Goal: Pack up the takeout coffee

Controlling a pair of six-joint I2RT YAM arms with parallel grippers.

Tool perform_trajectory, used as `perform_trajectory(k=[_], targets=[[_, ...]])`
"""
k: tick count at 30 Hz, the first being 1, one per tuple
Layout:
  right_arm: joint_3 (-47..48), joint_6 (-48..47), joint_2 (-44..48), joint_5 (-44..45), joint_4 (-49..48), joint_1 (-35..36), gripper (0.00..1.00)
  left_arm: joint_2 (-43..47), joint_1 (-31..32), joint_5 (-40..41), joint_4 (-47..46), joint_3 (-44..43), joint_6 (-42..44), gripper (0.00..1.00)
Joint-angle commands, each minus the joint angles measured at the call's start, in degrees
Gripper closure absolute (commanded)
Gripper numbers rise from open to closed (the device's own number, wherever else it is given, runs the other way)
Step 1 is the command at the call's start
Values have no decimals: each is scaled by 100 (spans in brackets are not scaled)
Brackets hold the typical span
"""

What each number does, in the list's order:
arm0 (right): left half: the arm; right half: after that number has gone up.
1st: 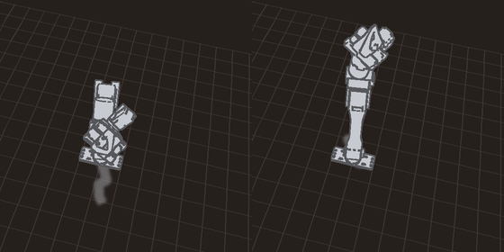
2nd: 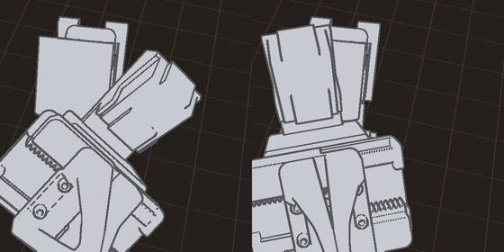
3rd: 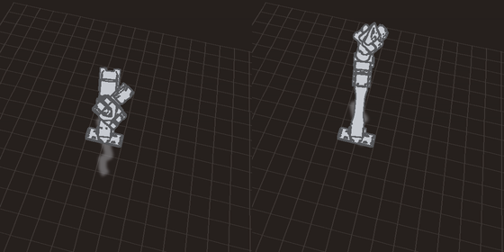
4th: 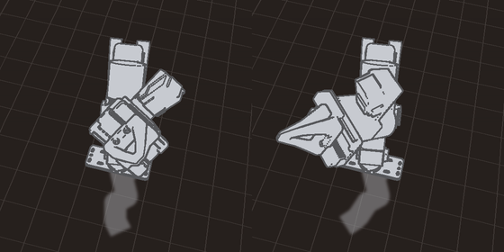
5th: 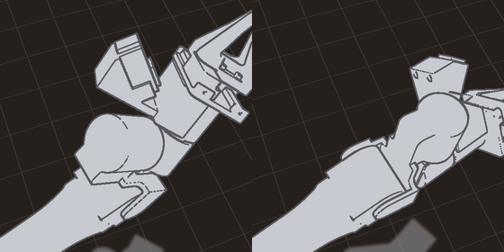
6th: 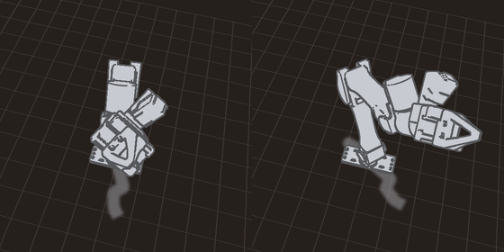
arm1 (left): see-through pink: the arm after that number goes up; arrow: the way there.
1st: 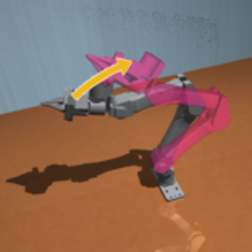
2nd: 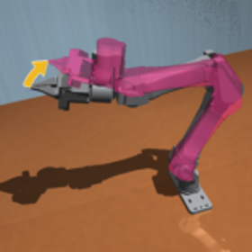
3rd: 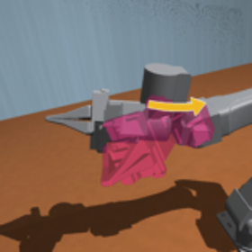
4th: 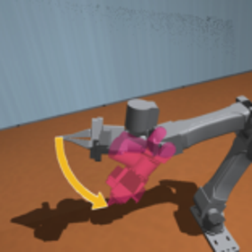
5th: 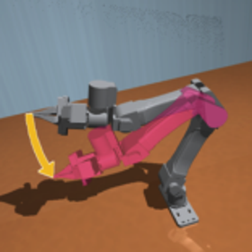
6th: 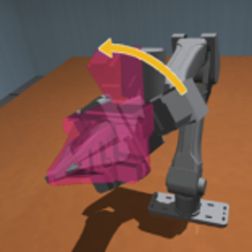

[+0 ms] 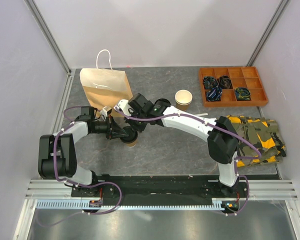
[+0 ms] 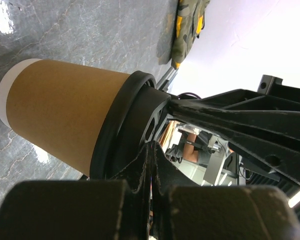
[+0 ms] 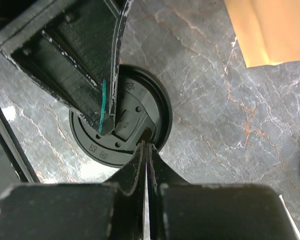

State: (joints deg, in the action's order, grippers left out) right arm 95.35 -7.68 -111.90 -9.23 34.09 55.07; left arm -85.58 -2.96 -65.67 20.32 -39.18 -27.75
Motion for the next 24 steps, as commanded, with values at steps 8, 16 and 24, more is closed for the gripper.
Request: perform_trajectory(k=[8, 16, 24], targets=[[106, 13, 158, -357, 230, 65, 97, -240, 15, 951, 148, -55, 384, 98], [-51, -322, 607, -966, 204, 276, 96, -187, 6, 986, 157, -29, 393, 98], [-175, -172, 476, -764, -200, 399, 96, -187, 6, 995, 174, -28, 410, 98]])
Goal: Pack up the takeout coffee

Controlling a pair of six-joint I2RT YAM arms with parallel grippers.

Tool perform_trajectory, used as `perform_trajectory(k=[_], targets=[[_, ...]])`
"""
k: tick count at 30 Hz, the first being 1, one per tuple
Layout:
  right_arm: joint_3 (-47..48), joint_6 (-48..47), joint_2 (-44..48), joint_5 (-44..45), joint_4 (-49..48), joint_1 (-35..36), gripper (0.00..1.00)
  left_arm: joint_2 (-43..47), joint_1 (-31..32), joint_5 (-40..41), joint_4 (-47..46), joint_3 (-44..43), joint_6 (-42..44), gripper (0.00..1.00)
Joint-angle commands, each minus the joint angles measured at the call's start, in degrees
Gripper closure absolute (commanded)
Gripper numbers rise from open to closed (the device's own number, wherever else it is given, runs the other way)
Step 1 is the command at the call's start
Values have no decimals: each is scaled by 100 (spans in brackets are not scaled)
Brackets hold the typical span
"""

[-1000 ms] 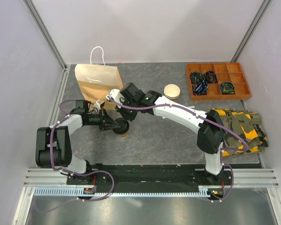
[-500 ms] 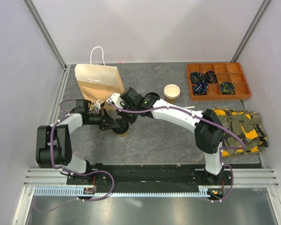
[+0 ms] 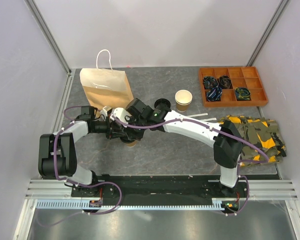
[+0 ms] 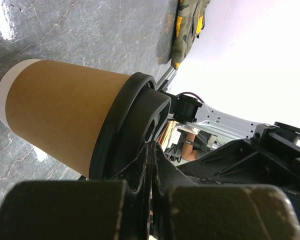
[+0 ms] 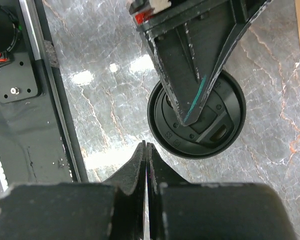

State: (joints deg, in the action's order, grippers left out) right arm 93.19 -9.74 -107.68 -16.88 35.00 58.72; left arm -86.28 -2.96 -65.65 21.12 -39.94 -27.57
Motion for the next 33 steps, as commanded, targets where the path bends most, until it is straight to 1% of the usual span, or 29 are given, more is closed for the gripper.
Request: perform_trajectory(k=[1, 7, 12, 16, 19, 24, 29, 33], targets=[[42, 51, 37, 88, -318, 60, 96, -117, 15, 992, 102, 48, 402, 98], [-222, 139, -200, 326, -582, 87, 96, -143, 15, 1028, 111, 48, 411, 98], [-836, -11, -306, 554, -784, 263, 96, -144, 6, 1028, 120, 57, 437, 98], [-934, -19, -342, 660, -802, 280, 97, -126, 15, 1028, 155, 48, 437, 98], [-794, -28, -105, 485, -689, 280, 97, -135, 15, 1028, 164, 48, 454, 98], [-30, 173, 185, 352, -442, 228, 96, -135, 6, 1019, 164, 31, 454, 98], [507, 297, -42, 458, -302, 105, 96, -126, 15, 1036, 129, 66, 446, 98], [437, 271, -166, 537, -310, 96, 96, -152, 15, 1019, 129, 30, 455, 98]])
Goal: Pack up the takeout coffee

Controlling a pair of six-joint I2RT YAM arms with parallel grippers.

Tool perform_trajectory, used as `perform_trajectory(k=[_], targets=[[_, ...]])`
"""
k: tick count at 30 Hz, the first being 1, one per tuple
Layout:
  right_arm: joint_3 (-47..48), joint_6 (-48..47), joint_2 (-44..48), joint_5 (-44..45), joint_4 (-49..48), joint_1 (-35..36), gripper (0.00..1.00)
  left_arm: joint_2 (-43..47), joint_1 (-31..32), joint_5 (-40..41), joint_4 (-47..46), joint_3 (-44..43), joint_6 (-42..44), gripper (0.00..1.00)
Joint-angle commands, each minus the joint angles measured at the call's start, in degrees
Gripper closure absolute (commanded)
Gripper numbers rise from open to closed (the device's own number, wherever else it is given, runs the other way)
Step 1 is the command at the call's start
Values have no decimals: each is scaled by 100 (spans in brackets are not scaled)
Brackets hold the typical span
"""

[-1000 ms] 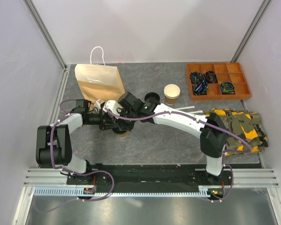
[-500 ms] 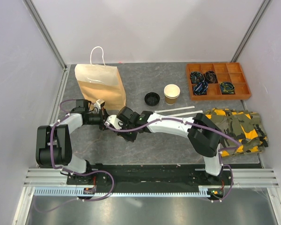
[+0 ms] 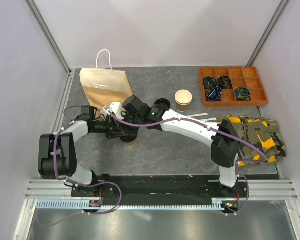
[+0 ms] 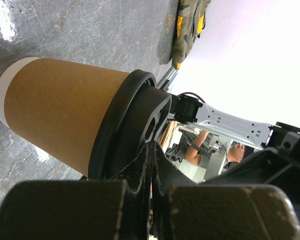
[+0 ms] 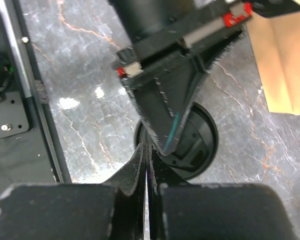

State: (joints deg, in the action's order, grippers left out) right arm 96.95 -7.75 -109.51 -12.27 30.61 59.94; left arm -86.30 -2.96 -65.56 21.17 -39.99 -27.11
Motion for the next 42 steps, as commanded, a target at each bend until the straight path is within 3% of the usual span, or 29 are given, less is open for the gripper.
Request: perform_trajectory(k=[1, 12, 26, 42], targets=[[-61, 63, -8, 93, 95, -26, 96, -141, 6, 1019, 133, 35, 400, 98], [-1195, -245, -106, 339, -354, 79, 98, -194, 6, 1010, 168, 9, 417, 98], [299, -25, -70, 208, 217, -167, 97, -264, 15, 1001, 160, -9, 444, 98], [-1231, -262, -193, 287, -275, -44, 98, -343, 6, 1019, 283, -88, 505, 98]])
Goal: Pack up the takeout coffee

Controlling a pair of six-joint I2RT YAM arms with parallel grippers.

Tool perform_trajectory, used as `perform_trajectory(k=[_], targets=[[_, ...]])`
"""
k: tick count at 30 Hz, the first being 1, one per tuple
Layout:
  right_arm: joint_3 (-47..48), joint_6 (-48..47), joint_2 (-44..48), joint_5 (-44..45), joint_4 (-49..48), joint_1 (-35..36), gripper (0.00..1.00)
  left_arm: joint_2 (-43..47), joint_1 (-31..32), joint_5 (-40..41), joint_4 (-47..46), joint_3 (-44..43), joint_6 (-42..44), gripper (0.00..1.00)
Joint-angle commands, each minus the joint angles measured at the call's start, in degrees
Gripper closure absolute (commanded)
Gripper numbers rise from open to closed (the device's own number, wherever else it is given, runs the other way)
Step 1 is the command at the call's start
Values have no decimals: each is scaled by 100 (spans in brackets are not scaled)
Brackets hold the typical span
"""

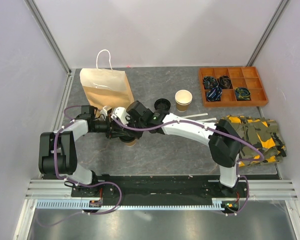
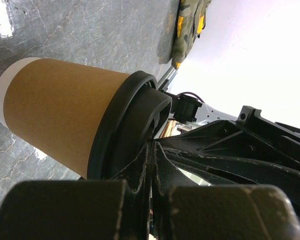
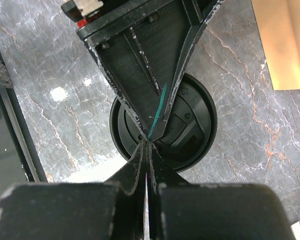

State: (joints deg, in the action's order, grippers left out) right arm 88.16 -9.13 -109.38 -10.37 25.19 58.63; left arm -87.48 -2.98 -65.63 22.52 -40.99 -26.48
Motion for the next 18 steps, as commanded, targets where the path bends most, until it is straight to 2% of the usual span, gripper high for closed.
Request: perform_trajectory(k=[1, 9, 14, 18], targets=[[-317, -133, -189, 88, 267, 87, 98, -251, 17, 1025, 147, 4, 442, 98], [1061, 323, -92, -298, 698, -272, 96, -85, 26, 771, 51, -23, 416, 98], [1256, 1043, -197, -816, 373, -686, 94, -14, 26, 639, -81, 65, 337, 98], [1081, 1097, -408, -958, 267, -748, 95, -15, 17, 639, -108, 74, 328, 98]])
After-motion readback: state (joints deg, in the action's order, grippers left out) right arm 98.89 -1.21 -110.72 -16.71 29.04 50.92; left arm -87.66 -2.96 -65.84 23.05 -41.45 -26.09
